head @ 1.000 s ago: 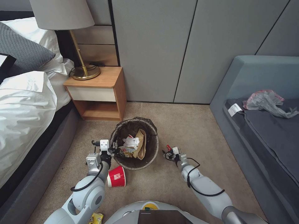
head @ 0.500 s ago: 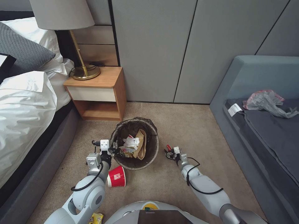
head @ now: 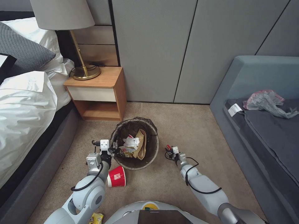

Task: Pick up the trash bin, then pick up the garbage from the floor and place it into the trash bin.

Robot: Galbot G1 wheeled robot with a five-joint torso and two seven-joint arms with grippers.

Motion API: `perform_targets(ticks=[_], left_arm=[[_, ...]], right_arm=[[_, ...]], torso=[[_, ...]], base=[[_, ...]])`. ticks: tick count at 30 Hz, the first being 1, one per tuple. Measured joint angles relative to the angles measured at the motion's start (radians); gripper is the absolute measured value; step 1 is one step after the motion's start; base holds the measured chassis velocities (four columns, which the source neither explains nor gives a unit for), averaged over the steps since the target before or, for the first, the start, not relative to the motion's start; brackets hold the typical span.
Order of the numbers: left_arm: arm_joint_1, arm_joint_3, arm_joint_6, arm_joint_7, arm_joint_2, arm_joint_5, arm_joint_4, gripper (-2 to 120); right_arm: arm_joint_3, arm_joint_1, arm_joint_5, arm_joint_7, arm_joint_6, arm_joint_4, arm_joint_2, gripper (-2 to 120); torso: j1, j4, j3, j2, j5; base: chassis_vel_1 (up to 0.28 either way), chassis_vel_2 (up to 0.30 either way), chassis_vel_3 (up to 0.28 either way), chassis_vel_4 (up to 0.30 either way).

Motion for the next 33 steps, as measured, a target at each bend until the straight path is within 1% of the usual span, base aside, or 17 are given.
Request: perform_targets(ticks=[1,4,5,7,8,9,10,11,12,13,24,26,33], left_arm=[[0.0,0.0,0.0,0.0,0.0,0.0,0.0,0],[0.001,0.0,-0.002,-0.002,0.0,0.0,-0.003,0],[0.001,0.0,-0.002,-0.002,0.0,0.0,-0.003,0],[0.002,-0.001,-0.002,-0.003,0.001,-0.001,-0.007,0],[0.002,-0.001,-0.002,-0.003,0.001,-0.001,-0.007,0],[0.002,-0.001,-0.002,-0.004,0.001,-0.002,-0.007,0],[0.001,-0.001,-0.002,-0.004,0.001,-0.002,-0.007,0],[0.001,-0.001,-0.002,-0.005,0.001,-0.002,-0.007,0],[0.001,-0.001,-0.002,-0.005,0.001,-0.002,-0.007,0],[0.0,-0.001,-0.003,-0.005,0.001,-0.003,-0.008,0],[-0.007,0.004,-0.003,-0.006,0.003,-0.007,-0.002,0],[-0.008,0.005,-0.003,-0.007,0.006,-0.01,-0.001,0],[-0.008,0.008,-0.002,-0.007,0.01,-0.012,-0.001,0]], right_arm=[[0.0,0.0,0.0,0.0,0.0,0.0,0.0,44],[-0.001,-0.006,-0.006,0.0,-0.002,0.007,0.0,30],[-0.001,-0.006,-0.006,0.0,-0.002,0.007,0.0,30],[-0.002,-0.009,-0.007,0.0,-0.007,0.01,-0.002,20],[-0.002,-0.009,-0.007,0.0,-0.007,0.01,-0.002,20],[-0.002,-0.01,-0.008,0.0,-0.01,0.011,-0.003,14],[-0.002,-0.011,-0.009,0.001,-0.011,0.012,-0.003,10],[-0.002,-0.012,-0.01,0.001,-0.013,0.014,-0.003,7],[-0.002,-0.012,-0.01,0.001,-0.013,0.014,-0.003,7],[-0.001,-0.012,-0.01,0.003,-0.015,0.015,-0.004,0],[0.014,-0.011,-0.018,0.034,-0.02,0.026,-0.01,0],[0.033,-0.016,-0.02,0.058,-0.021,0.062,-0.016,0],[0.054,-0.023,-0.017,0.094,-0.024,0.133,-0.029,0]], torso=[[0.0,0.0,0.0,0.0,0.0],[0.0,0.0002,0.0,0.0,0.0003],[0.0,0.0002,0.0,0.0,0.0003],[0.0,0.0003,0.0,0.0,0.0004],[0.0,0.0003,0.0,0.0,0.0004],[0.0,0.0001,0.0,0.0,0.0002],[0.0,0.0,0.0,0.0,0.0002],[0.0,0.0001,0.0,0.0,0.0005],[0.0,0.0001,0.0,0.0,0.0005],[0.0,0.0002,0.0,0.0,0.0004],[0.0,-0.0002,0.0,0.0,0.0],[0.0,-0.0006,0.0,0.0,-0.0001],[0.0,-0.0005,0.0,0.0,0.0]], base=[[0.0,0.0,0.0,0.0],[0.0,0.0,0.0,0.0],[0.0,0.0,0.0,0.0],[0.0,0.0,0.0,0.0],[0.0,0.0,0.0,0.0],[0.0,0.0,0.0,0.0],[0.0,0.0,0.0,0.0],[0.0,0.0,0.0,0.0],[0.0,0.0,0.0,0.0],[0.0,0.0,0.0,0.0],[0.0,0.0,0.0,0.0],[0.0,0.0,0.0,0.0],[0.0,0.0,0.0,0.0]])
